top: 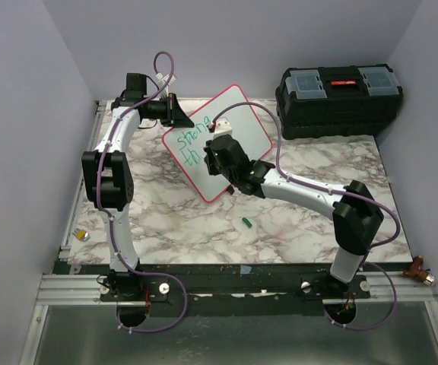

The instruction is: Write a sentence on the whiteboard

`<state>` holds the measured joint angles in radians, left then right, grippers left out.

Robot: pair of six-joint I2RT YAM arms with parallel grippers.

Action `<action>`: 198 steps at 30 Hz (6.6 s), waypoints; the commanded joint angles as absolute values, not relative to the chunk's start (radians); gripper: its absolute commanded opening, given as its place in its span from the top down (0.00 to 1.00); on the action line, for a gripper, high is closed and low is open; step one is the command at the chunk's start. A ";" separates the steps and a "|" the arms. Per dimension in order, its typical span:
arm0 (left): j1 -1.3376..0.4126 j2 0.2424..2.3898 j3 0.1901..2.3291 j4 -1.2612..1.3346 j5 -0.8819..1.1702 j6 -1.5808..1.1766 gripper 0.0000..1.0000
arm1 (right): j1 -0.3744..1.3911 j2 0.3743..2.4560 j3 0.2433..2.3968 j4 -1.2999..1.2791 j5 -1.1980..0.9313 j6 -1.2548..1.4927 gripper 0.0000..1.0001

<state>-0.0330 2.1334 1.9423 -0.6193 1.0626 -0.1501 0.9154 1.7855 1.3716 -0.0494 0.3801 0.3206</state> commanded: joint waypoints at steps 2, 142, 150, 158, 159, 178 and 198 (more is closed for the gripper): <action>-0.056 2.109 1.931 -0.618 1.062 -0.086 1.00 | 0.881 1.734 1.394 -0.029 0.351 0.307 0.99; -0.055 2.105 1.925 -0.614 1.056 -0.088 1.00 | 0.762 1.835 1.386 0.028 0.145 0.363 0.99; -0.055 2.105 1.924 -0.615 1.057 -0.088 1.00 | 0.762 1.826 1.359 0.015 0.094 0.357 1.00; -0.056 2.105 1.924 -0.615 1.055 -0.087 1.00 | 0.762 1.803 1.311 0.015 0.073 0.364 0.99; -0.055 2.104 1.924 -0.615 1.055 -0.087 1.00 | 0.762 1.801 1.305 0.015 0.076 0.364 0.99; -0.057 2.103 1.923 -0.617 1.052 -0.086 1.00 | 0.762 1.845 1.417 -0.057 0.230 0.365 0.99; -0.055 2.105 1.925 -0.613 1.055 -0.088 1.00 | 0.762 1.857 1.443 -0.017 0.113 0.359 0.99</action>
